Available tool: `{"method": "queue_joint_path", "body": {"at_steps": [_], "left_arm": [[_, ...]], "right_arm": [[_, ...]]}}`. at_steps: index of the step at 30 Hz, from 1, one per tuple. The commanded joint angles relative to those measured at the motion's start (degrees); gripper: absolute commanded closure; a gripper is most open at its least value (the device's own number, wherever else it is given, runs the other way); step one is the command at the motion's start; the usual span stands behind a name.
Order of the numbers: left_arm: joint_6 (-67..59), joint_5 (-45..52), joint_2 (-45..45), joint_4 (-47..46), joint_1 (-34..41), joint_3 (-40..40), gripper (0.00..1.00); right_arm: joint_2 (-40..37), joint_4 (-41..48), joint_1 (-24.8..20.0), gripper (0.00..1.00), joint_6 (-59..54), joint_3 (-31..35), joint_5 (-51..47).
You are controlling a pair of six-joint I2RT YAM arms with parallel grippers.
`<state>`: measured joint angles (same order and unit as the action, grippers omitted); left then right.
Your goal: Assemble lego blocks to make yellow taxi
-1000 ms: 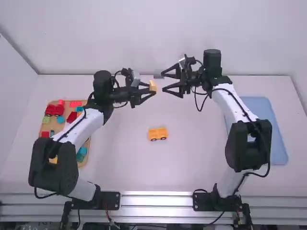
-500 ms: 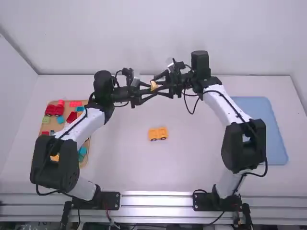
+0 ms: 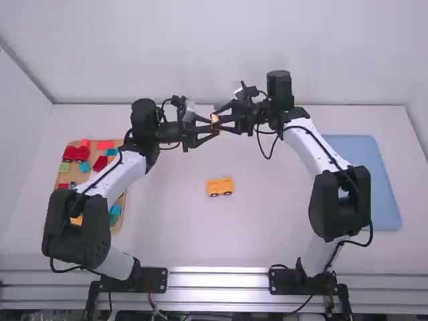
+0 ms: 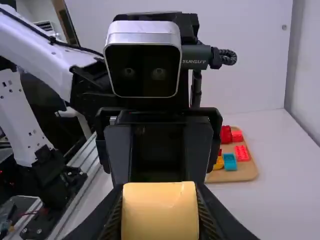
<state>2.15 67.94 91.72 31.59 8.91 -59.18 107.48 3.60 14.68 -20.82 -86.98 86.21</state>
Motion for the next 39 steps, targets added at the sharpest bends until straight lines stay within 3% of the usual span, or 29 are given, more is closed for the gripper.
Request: {"method": "queue_joint_path", "body": {"at_steps": [1, 3, 4, 6, 7, 8, 9, 12, 13, 16, 18, 23, 26, 29, 34, 39], "left_arm": [[-0.39, -1.51, 0.22, 0.44, 0.09, 0.33, 0.86], [-0.39, -1.51, 0.22, 0.44, 0.04, 0.33, 0.72], [-0.42, -1.49, 0.22, 0.44, 0.09, 0.33, 0.52], [-0.39, -1.51, 0.22, 0.42, 0.09, 0.33, 0.23], [-0.39, -1.49, 0.22, 0.42, 0.09, 0.33, 0.22], [-0.37, -1.49, 0.22, 0.42, 0.04, 0.33, 0.08], [-0.39, -1.51, 0.22, 0.39, 0.07, 0.33, 0.01], [-0.39, -1.53, 0.22, 0.39, 0.07, 0.33, 0.01], [-0.39, -1.51, 0.22, 0.39, 0.04, 0.33, 0.01], [-0.42, -1.73, 0.22, 0.48, -0.44, 0.33, 0.01], [0.00, -6.71, 0.22, -0.15, -0.72, 0.33, 0.01], [-0.42, -14.14, 0.22, -6.97, -0.79, 0.33, 0.01], [-0.42, -24.37, 0.22, -11.41, -0.31, 0.33, 0.01], [-0.52, -34.14, 0.20, -13.33, -0.26, 0.33, 0.01], [-7.93, -46.45, -0.85, -14.95, 0.13, 0.31, 0.01], [-8.02, -51.15, -1.86, -12.66, 0.07, 0.31, 0.01]], "right_arm": [[0.55, 0.00, 0.37, 0.90, 0.81, -0.31, 2.05], [0.55, -0.17, 0.39, 0.93, 0.83, -0.31, 2.03], [0.55, -0.46, 0.39, 0.96, 0.83, -0.31, 2.08], [0.55, -1.42, 0.35, 1.00, 0.94, -0.31, 2.03], [0.55, -1.75, 0.28, 1.00, 1.18, -0.31, 2.03], [0.55, -3.67, -0.17, 1.00, 3.15, -0.31, 1.90], [0.52, -5.49, -0.55, 1.00, 6.05, -0.31, 0.68], [0.52, -11.13, -0.87, 1.00, 17.09, -0.33, -9.38], [0.52, -12.50, -0.85, 1.00, 21.57, -0.33, -18.34], [0.04, -11.96, -0.83, 1.00, 24.11, -0.33, -32.46], [-1.79, -6.75, -0.81, 1.00, 25.42, -0.33, -47.34], [-4.61, 2.99, 0.28, 1.00, 25.03, -0.33, -63.84], [-6.56, 14.60, 2.23, 1.00, 22.91, -0.48, -77.50], [-6.62, 24.44, 4.13, 0.98, 22.99, -0.44, -84.15], [-4.31, 39.87, 6.45, 0.98, 30.14, -0.37, -85.02], [0.68, 47.76, 6.60, 1.00, 38.82, -0.28, -85.05]]}}
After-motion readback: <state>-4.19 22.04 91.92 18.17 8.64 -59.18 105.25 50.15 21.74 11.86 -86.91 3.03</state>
